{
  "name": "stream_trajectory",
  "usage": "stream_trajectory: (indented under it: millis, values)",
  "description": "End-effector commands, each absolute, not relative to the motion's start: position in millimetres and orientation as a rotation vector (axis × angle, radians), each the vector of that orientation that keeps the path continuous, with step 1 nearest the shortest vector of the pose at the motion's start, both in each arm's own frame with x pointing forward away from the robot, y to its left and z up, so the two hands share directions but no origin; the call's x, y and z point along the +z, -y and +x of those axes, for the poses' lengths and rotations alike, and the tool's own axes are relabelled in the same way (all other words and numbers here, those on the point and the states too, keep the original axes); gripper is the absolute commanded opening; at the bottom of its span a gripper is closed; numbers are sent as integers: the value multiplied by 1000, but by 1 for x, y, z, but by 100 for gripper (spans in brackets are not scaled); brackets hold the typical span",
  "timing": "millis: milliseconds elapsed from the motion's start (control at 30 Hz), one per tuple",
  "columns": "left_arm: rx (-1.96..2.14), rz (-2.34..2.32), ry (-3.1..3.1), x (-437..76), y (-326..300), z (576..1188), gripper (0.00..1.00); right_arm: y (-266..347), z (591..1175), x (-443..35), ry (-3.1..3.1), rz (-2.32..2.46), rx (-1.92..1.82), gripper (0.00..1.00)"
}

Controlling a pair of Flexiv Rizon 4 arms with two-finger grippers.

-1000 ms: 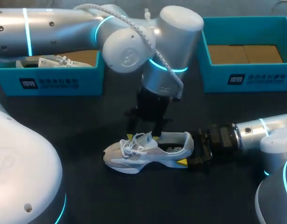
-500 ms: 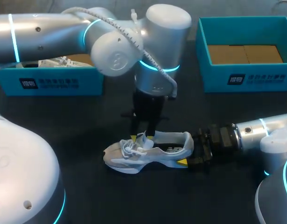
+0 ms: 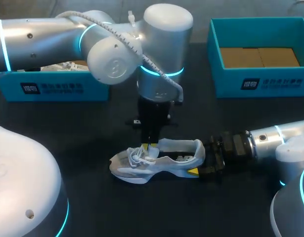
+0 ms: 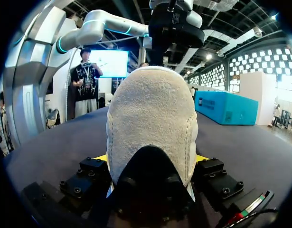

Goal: Take the shoe out of the shoebox, open the shoe tongue, remove and reinsert the insole, then place the shoe into the shoebox

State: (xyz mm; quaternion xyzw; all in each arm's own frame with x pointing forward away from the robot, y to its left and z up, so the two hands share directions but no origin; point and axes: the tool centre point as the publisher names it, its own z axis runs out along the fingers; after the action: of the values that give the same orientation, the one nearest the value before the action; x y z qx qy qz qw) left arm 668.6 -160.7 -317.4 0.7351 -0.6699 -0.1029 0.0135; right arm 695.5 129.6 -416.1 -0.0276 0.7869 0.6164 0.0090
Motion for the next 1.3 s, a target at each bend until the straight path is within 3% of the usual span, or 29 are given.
stream_trajectory:
  millis: [33, 733, 1300]
  values:
    - [-244, 2247, 2069, -316, 147, 665, 0, -129, 694, -417, -2460, -85, 1921, 0]
    - [139, 2090, 1925, -300, 98, 658, 0, -129, 694, -417, -2460, -85, 1921, 0]
    - [199, 1983, 1840, -320, 60, 659, 0, -129, 694, -417, -2460, -85, 1921, 0]
